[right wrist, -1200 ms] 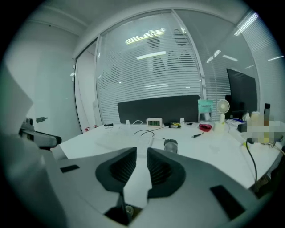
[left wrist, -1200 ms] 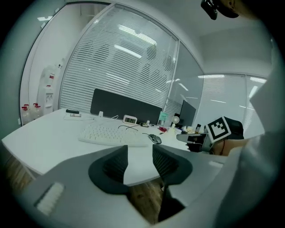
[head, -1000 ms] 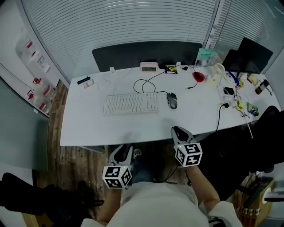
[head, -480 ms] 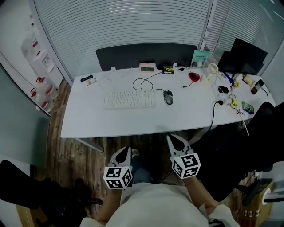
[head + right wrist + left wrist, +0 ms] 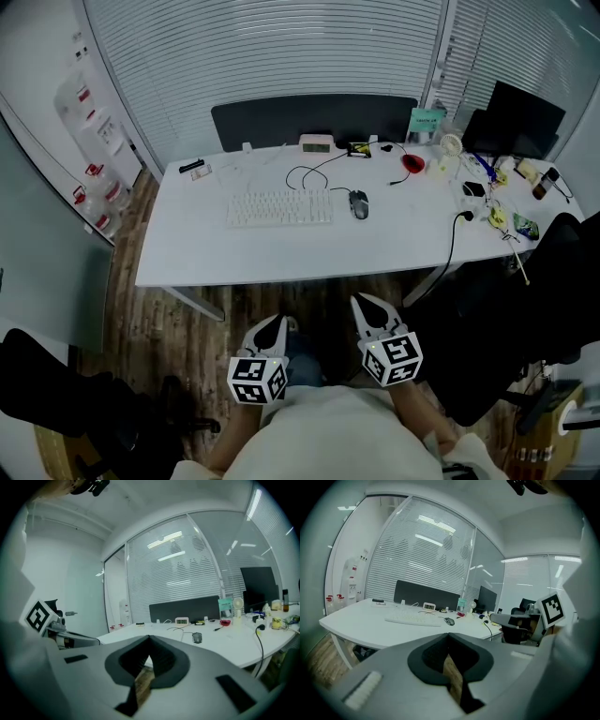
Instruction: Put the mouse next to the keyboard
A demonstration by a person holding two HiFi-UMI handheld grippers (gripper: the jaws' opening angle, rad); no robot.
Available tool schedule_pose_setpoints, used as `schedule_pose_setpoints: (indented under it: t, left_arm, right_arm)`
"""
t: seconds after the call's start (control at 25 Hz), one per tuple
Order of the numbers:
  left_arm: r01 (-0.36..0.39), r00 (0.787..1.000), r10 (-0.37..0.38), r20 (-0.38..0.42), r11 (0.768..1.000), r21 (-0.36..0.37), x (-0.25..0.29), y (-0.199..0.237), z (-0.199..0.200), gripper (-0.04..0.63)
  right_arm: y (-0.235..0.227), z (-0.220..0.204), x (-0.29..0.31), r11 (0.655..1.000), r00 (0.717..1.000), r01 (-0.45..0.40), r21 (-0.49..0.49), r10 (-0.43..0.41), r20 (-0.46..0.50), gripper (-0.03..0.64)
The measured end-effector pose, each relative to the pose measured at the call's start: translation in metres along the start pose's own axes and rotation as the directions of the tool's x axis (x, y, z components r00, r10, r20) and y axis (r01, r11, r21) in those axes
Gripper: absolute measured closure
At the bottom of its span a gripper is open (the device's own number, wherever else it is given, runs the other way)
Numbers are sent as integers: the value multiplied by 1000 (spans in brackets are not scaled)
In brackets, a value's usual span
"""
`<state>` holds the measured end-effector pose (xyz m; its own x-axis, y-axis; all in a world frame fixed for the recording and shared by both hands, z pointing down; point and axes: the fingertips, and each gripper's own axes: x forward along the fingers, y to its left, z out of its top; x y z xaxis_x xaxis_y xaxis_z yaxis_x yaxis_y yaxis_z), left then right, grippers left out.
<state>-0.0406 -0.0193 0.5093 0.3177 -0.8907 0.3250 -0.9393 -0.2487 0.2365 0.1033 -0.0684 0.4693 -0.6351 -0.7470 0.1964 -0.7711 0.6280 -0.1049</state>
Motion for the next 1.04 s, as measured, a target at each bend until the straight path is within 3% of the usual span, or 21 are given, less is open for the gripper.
schedule_pose_setpoints:
  t: [1.04]
  left_arm:
    - [-8,1000,8,16,1000,1,-1,15,7,583]
  right_arm:
    - [2,7,7,1000,1000,-4,-3,5,29,615]
